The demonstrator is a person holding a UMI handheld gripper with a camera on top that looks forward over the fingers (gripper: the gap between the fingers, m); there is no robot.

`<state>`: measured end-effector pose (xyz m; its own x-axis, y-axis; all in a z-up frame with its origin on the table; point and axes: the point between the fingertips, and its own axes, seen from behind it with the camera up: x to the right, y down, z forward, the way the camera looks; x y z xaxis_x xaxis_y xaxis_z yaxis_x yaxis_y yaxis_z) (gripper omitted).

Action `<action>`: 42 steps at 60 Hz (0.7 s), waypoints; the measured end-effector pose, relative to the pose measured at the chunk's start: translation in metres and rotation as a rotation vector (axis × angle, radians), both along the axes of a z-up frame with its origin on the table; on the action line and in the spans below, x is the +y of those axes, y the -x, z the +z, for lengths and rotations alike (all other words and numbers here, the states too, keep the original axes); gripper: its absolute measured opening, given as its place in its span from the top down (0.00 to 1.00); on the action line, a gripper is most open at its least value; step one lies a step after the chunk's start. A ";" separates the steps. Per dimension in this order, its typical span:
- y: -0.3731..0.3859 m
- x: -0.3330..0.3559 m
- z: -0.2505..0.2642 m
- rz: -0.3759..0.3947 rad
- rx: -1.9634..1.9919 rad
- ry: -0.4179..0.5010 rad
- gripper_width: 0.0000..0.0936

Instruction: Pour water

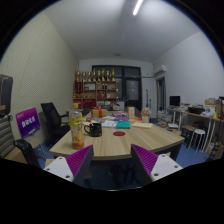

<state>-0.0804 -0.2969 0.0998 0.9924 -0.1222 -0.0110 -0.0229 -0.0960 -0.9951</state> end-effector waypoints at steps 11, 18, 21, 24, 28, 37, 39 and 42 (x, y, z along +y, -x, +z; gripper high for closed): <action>-0.001 0.004 0.002 0.007 0.013 0.001 0.11; 0.018 0.013 0.000 0.065 -0.004 -0.025 0.11; 0.030 0.023 -0.001 0.089 -0.013 -0.039 0.11; 0.044 0.038 -0.004 0.111 -0.021 -0.048 0.11; 0.063 0.060 -0.004 0.140 -0.021 -0.058 0.11; 0.107 0.126 -0.009 0.183 -0.025 -0.078 0.11; 0.120 0.144 -0.004 0.178 -0.034 -0.081 0.12; 0.128 0.166 -0.005 0.172 -0.048 -0.082 0.12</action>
<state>-0.2083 -0.1305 0.0949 0.9982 0.0490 0.0339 0.0346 -0.0126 -0.9993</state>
